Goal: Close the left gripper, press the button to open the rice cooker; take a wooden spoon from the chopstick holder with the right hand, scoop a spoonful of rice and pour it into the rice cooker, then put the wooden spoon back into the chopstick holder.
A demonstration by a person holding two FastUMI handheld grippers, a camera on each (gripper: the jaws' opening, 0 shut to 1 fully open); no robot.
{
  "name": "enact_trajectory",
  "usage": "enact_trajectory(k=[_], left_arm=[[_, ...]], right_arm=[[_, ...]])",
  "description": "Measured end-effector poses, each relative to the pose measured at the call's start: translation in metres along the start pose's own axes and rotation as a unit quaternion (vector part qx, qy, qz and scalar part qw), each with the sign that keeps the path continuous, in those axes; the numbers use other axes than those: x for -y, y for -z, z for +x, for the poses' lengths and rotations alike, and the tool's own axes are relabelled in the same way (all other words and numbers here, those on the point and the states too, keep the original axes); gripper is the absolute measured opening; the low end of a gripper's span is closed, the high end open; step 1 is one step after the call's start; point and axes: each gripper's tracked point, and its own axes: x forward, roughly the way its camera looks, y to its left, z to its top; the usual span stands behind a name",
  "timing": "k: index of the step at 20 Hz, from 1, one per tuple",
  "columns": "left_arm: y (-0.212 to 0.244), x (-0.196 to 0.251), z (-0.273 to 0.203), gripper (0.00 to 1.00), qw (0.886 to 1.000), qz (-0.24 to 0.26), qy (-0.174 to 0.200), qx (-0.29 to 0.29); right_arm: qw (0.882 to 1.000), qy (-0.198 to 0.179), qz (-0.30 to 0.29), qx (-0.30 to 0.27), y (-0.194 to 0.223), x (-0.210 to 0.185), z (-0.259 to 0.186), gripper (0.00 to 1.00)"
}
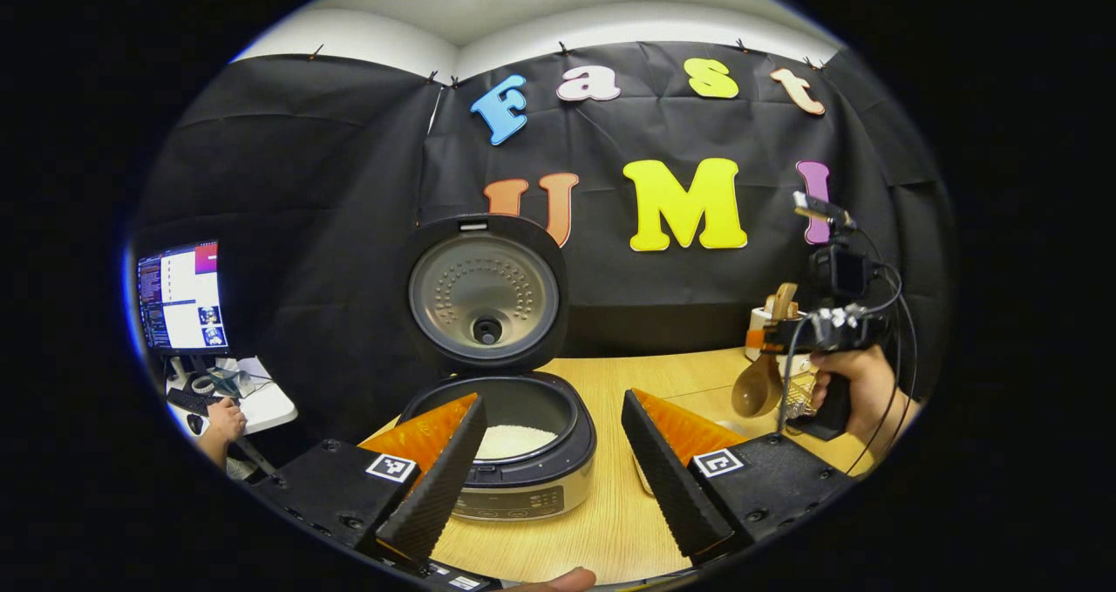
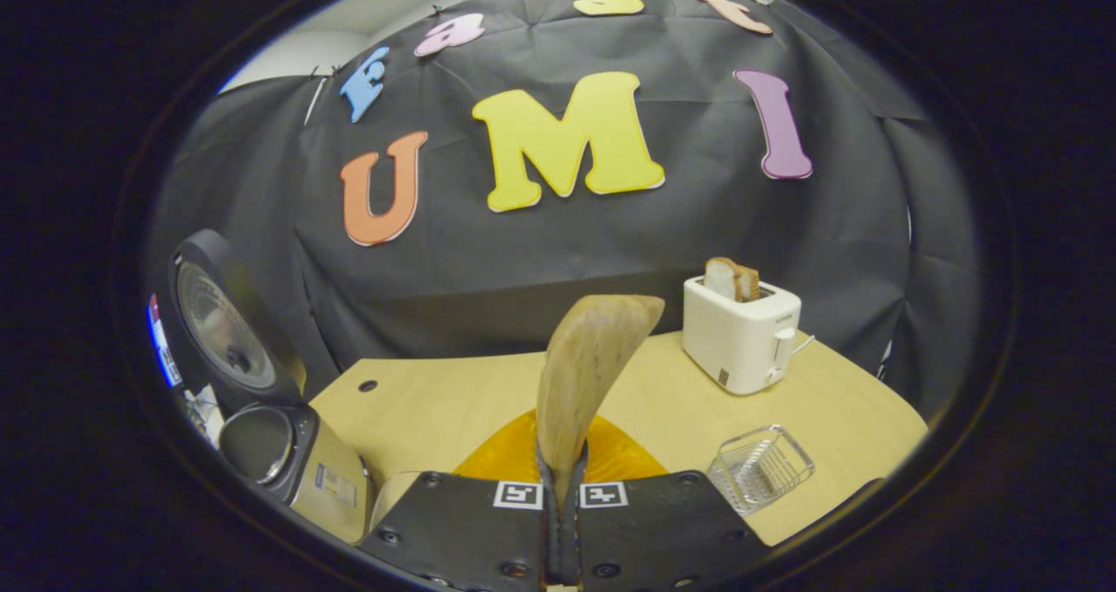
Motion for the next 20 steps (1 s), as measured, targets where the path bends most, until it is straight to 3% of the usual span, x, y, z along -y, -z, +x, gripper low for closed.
enact_trajectory(k=[5, 9, 12, 20], left_arm=[[0.002, -0.008, 0.003, 0.99, 1.0, -0.011, 0.0, -0.004], [0.004, -0.007, 0.005, 0.99, 1.0, -0.01, 0.005, -0.008], [0.003, -0.008, 0.005, 1.0, 1.0, -0.012, 0.008, -0.006], [0.003, -0.014, 0.006, 0.99, 1.0, -0.016, 0.004, -0.005]], right_arm=[[1.0, 0.016, -0.003, -0.025, 0.031, -0.015, 0.022, 0.01], [0.998, 0.053, -0.029, -0.026, 0.039, -0.01, 0.025, 0.01], [0.998, 0.052, -0.029, -0.028, 0.045, -0.016, 0.023, 0.05], [0.993, 0.097, -0.066, -0.025, 0.069, 0.0, 0.029, 0.05]])
